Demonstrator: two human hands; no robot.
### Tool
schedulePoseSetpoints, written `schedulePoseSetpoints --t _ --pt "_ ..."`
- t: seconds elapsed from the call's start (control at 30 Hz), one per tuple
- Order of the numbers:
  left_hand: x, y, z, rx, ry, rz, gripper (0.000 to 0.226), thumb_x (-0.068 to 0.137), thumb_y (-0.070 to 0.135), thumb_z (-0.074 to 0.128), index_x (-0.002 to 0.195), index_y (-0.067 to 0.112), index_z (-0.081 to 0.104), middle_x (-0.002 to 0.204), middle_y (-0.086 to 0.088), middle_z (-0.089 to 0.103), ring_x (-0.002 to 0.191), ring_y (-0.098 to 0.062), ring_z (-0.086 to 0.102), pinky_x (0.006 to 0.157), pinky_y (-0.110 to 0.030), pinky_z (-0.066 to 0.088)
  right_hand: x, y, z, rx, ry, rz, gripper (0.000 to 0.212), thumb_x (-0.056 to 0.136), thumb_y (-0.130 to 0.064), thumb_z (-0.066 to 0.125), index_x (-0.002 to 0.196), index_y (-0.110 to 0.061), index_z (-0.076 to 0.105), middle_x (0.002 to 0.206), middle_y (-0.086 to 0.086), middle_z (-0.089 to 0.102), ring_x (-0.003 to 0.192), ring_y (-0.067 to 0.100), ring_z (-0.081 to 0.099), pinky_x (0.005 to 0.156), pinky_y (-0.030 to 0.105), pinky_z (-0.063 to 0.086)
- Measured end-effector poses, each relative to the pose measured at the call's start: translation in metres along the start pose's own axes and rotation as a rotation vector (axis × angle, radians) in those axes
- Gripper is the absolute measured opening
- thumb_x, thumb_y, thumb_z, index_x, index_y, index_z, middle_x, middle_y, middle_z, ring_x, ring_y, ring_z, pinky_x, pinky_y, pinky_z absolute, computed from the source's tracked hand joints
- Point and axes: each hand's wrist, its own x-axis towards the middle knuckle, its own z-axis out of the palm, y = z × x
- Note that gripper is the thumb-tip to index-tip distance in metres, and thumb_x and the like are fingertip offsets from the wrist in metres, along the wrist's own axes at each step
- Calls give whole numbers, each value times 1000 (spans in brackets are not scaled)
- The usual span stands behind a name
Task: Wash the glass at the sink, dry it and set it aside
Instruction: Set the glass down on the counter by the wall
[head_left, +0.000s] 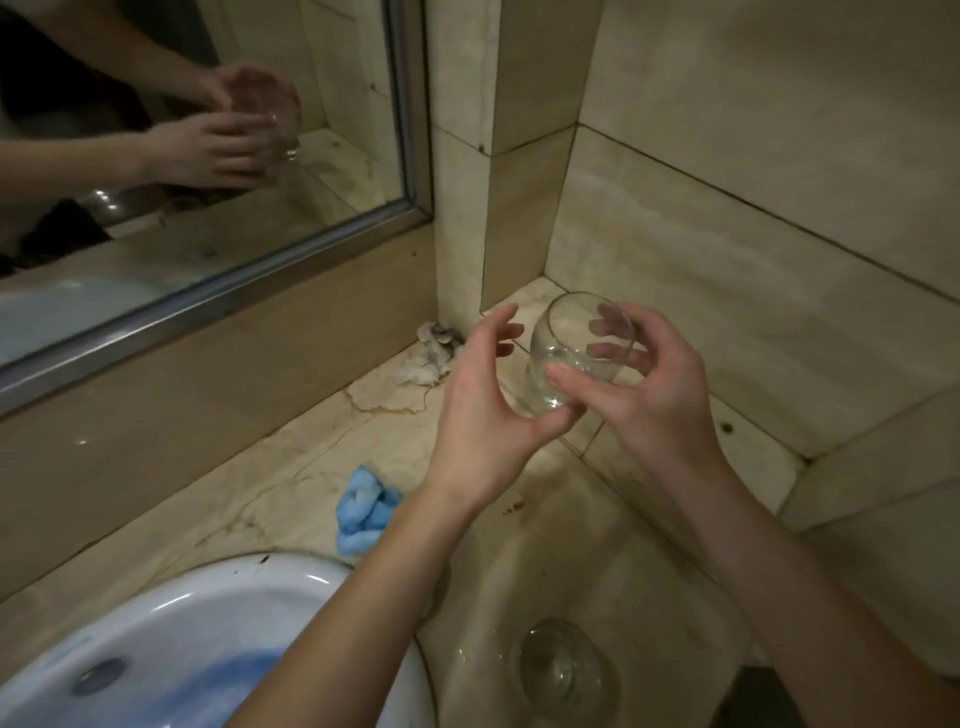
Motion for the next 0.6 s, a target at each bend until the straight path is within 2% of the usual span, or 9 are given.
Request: schedulePoseSetpoints --t 0.13,0.27,0.4,0.6 --pt "10 -15 11 52 -15 -22 84 70 31 88 141 24 46 128 9 59 116 -5 56 97 -25 49 19 17 -4 -32 74 37 69 61 -35 91 123 -27 59 115 -11 64 99 4 66 71 14 54" --pt "18 -26 24 84 -50 -31 66 78 27 82 137 25 52 127 10 60 114 -5 56 97 -27 49 36 32 -6 -74 133 77 73 62 -33 90 126 -25 57 117 -13 61 100 1 62 84 30 57" --pt "23 -36 36 93 -67 -54 50 85 27 75 132 28 59 127 12 61 112 -5 57 97 -29 49 48 47 -9 -77 163 108 75 62 -32 90 128 -25 56 119 -11 60 104 6 63 91 37 56" --pt "29 -43 51 91 -75 -81 48 85 27 75 131 26 62 127 11 63 110 -4 57 96 -28 49 55 61 -13 -74 179 142 76 62 -32 90 129 -26 56 121 -10 61 108 11 63 93 38 56"
